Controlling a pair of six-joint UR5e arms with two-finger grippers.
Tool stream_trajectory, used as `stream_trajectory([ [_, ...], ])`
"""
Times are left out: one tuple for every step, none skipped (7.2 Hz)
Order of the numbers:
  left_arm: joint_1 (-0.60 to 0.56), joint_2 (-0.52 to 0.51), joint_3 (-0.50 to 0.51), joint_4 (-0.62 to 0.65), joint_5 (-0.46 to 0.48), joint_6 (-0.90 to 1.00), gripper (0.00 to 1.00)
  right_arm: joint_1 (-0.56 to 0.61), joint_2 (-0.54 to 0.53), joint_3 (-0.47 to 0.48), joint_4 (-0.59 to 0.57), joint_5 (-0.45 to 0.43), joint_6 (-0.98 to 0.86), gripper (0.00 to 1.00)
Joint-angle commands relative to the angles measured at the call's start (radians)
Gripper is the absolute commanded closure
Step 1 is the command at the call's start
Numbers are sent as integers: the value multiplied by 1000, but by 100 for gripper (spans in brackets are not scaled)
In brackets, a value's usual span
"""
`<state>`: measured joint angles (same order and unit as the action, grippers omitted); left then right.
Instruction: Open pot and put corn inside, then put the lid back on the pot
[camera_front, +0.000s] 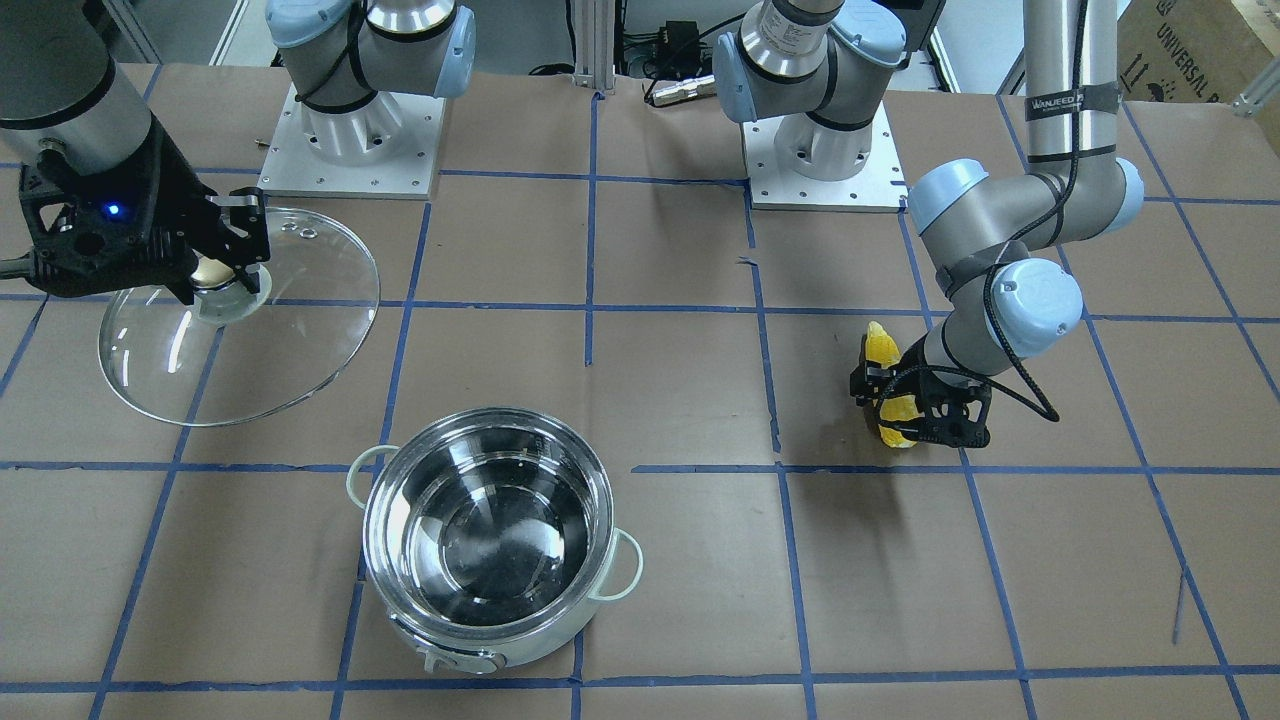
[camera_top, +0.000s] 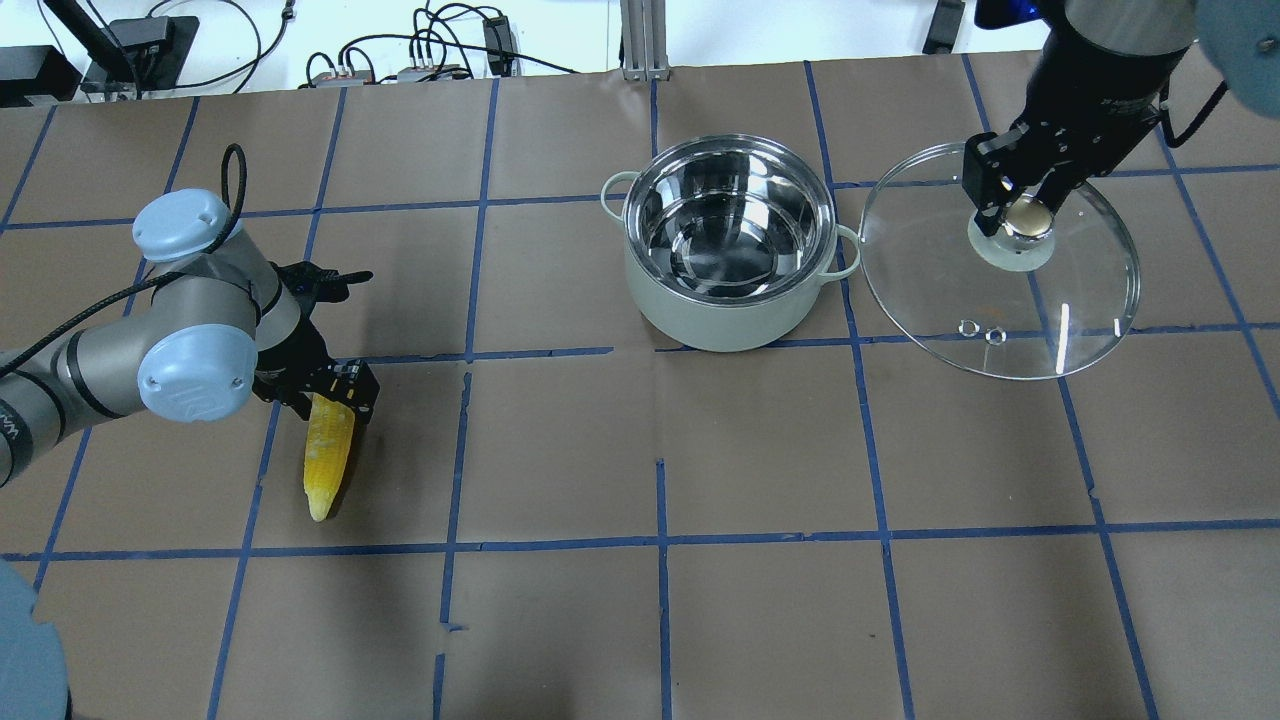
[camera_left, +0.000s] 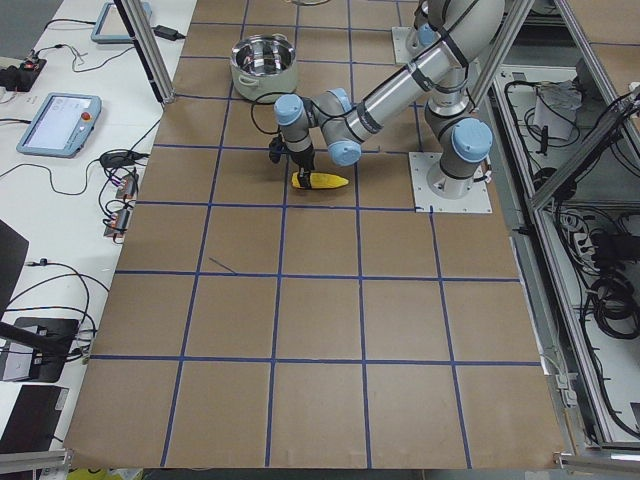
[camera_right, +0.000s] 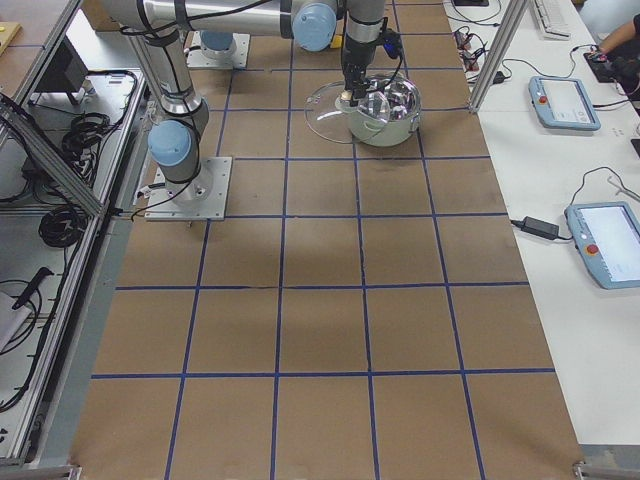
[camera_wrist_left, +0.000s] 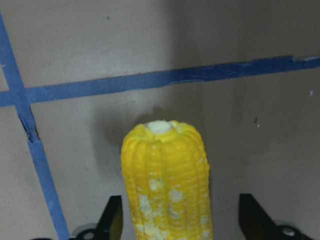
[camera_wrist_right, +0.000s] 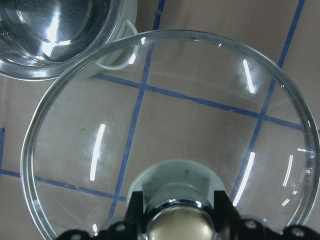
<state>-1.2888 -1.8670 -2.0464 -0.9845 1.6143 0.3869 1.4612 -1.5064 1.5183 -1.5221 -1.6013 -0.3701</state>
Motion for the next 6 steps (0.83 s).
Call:
stream_trajectory([
  [-1, 5, 14, -5, 2, -2, 74, -4, 6, 0, -3, -29, -10, 67],
  [-18, 20, 23, -11, 3, -17, 77, -4, 6, 0, -3, -35, -10, 67],
  [-41, 37, 49, -28, -5, -69, 78, -4, 8, 0, -3, -37, -9, 66],
  [-97, 63, 89, -78, -20, -107, 77, -4, 8, 0, -3, -37, -9, 66],
  [-171, 83, 125, -94, -42, -156, 77, -4, 9, 0, -3, -37, -9, 66],
  [-241, 83, 226, -174, -42, -230, 77, -4, 11, 0, -3, -36, -9, 66],
])
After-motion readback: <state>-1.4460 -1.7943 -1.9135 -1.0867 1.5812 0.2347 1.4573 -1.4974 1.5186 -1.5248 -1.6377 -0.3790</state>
